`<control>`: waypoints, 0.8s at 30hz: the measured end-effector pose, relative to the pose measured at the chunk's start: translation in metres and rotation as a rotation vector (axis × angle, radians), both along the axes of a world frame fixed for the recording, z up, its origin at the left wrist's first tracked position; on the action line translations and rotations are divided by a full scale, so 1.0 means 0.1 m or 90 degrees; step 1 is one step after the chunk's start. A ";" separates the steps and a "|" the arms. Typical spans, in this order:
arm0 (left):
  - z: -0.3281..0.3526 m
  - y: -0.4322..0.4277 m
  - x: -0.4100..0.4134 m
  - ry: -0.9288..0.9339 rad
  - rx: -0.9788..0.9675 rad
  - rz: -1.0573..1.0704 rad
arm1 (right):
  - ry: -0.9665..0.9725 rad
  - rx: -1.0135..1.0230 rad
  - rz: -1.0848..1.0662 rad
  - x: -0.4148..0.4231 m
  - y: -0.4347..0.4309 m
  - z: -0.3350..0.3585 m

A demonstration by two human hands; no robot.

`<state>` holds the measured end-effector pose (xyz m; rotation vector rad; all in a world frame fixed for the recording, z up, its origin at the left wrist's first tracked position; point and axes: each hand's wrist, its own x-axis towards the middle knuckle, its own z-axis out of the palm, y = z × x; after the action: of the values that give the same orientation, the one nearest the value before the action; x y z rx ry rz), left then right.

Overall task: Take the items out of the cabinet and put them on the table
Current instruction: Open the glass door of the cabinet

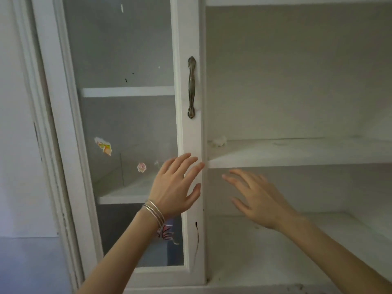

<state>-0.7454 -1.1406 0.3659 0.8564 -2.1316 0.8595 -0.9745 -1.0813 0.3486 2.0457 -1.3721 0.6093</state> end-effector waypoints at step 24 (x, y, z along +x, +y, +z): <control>1.27 -0.51 -0.22 -0.174 -0.273 0.150 | -0.065 -0.064 0.226 -0.43 -0.92 0.59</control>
<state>-0.7672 -1.1914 0.4931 0.8047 -1.9749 1.5661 -1.0171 -1.1738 0.4075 2.2166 -1.0129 0.9263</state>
